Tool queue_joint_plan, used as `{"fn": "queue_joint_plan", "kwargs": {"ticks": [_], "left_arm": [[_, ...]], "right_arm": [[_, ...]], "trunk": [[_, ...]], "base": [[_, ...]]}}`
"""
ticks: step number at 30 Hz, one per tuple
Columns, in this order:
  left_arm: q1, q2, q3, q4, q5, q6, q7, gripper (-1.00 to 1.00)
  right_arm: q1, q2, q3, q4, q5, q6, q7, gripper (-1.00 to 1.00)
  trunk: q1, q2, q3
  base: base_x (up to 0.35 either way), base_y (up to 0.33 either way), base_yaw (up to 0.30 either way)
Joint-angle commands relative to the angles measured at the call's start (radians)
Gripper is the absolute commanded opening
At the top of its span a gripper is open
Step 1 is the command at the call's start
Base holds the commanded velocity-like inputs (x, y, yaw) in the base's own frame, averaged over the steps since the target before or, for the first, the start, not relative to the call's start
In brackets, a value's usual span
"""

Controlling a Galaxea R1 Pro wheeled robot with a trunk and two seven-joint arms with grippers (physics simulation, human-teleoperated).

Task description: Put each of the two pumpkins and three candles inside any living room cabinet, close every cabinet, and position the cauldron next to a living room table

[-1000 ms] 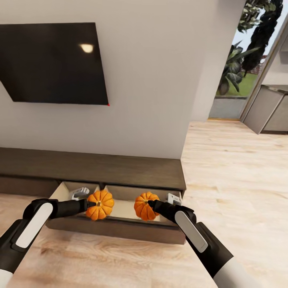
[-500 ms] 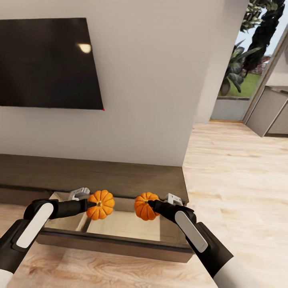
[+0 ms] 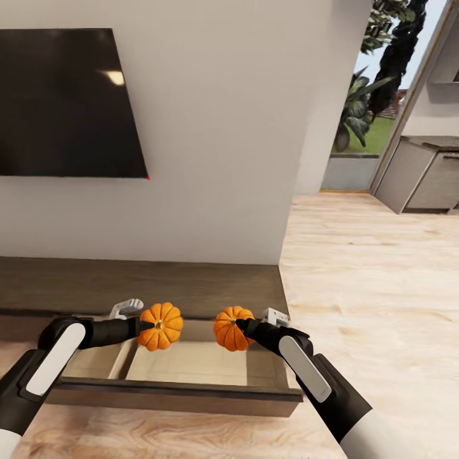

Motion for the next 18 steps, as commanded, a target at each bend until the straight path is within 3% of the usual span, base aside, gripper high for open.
{"fn": "queue_joint_plan", "kwargs": {"ticks": [1, 6, 18], "left_arm": [[0.0, 0.001, -0.001, -0.001, 0.004, 0.002, 0.003, -1.0], [0.0, 0.001, -0.001, -0.001, 0.005, 0.002, 0.003, -1.0], [0.0, 0.001, -0.001, 0.001, 0.006, 0.001, 0.003, -1.0]], "right_arm": [[-0.001, -0.001, 0.003, -0.001, -0.009, -0.001, -0.01, -1.0], [-0.001, -0.001, 0.004, -0.003, -0.009, -0.001, -0.012, -1.0], [-0.001, 0.0, 0.009, 0.0, -0.009, -0.001, -0.012, -1.0]], "trunk": [[0.0, -0.001, 0.0], [0.0, -0.001, 0.001], [0.0, -0.001, 0.001]], "base": [[0.0, 0.0, -0.253], [0.098, -0.001, -0.135], [0.076, 0.007, -0.007]]}}
